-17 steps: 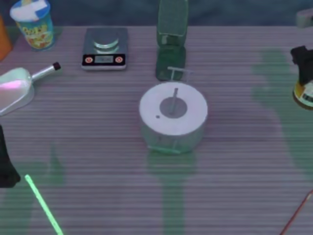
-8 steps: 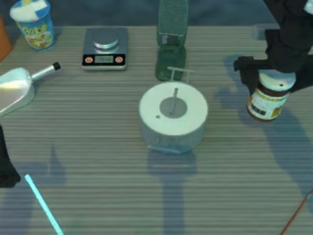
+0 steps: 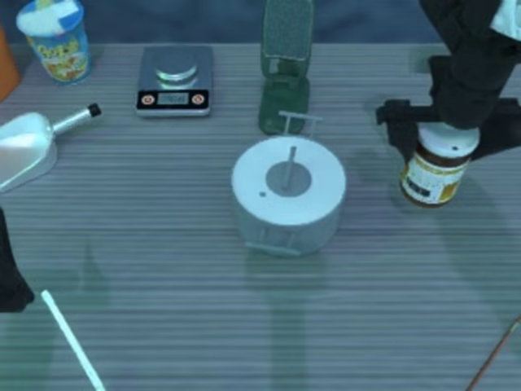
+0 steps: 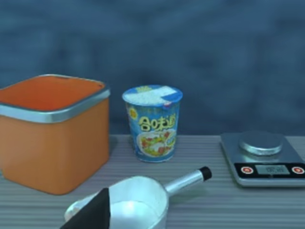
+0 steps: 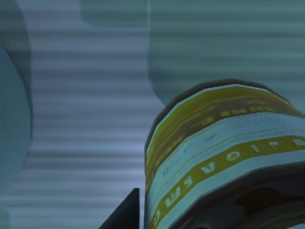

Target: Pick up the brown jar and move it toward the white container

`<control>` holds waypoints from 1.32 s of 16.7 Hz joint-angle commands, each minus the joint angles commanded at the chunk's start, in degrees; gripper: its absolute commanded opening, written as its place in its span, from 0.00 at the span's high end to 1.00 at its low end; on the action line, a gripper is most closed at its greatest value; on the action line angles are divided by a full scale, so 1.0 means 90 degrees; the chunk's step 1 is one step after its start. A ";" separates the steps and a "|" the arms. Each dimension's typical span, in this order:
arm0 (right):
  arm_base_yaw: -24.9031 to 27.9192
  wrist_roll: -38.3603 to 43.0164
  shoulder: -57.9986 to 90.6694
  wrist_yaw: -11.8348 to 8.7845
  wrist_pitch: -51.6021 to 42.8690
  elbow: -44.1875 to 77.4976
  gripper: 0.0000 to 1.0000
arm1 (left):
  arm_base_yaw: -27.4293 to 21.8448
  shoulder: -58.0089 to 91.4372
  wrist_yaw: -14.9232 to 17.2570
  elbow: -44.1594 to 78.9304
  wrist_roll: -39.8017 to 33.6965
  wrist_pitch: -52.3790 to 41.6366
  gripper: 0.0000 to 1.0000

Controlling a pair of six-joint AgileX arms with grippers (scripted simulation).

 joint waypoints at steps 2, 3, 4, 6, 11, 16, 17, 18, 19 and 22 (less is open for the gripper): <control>-0.0004 0.0012 0.0104 -0.0004 0.0341 -0.0220 1.00 | 0.0000 0.0000 0.0000 0.0000 0.0000 0.0000 0.00; -0.0002 0.0015 0.0169 0.0002 0.0547 -0.0349 1.00 | 0.0000 0.0000 0.0000 0.0000 0.0000 0.0000 0.00; 0.0002 0.0015 0.0237 0.0011 0.0740 -0.0475 1.00 | 0.0000 0.0000 0.0000 0.0000 0.0000 0.0000 0.00; 0.0012 0.0012 0.0338 0.0024 0.0967 -0.0649 1.00 | 0.0000 0.0000 0.0000 0.0000 0.0000 0.0000 0.00; 0.0014 0.0011 0.0347 0.0024 0.0983 -0.0662 0.92 | 0.0000 0.0000 0.0000 0.0000 0.0000 0.0000 0.00; 0.0014 0.0011 0.0347 0.0024 0.0983 -0.0662 0.55 | 0.0000 0.0000 0.0000 0.0000 0.0000 0.0000 0.00; 0.0014 0.0011 0.0347 0.0024 0.0983 -0.0662 0.47 | 0.0000 0.0000 0.0000 0.0000 0.0000 0.0000 0.00; 0.0014 0.0011 0.0347 0.0024 0.0983 -0.0662 0.40 | 0.0000 0.0000 0.0000 0.0000 0.0000 0.0000 0.00; 0.0014 0.0011 0.0347 0.0024 0.0983 -0.0662 0.32 | 0.0000 0.0000 0.0000 0.0000 0.0000 0.0000 0.00; 0.0014 0.0011 0.0347 0.0024 0.0983 -0.0662 0.10 | 0.0000 0.0000 0.0000 0.0000 0.0000 0.0000 0.00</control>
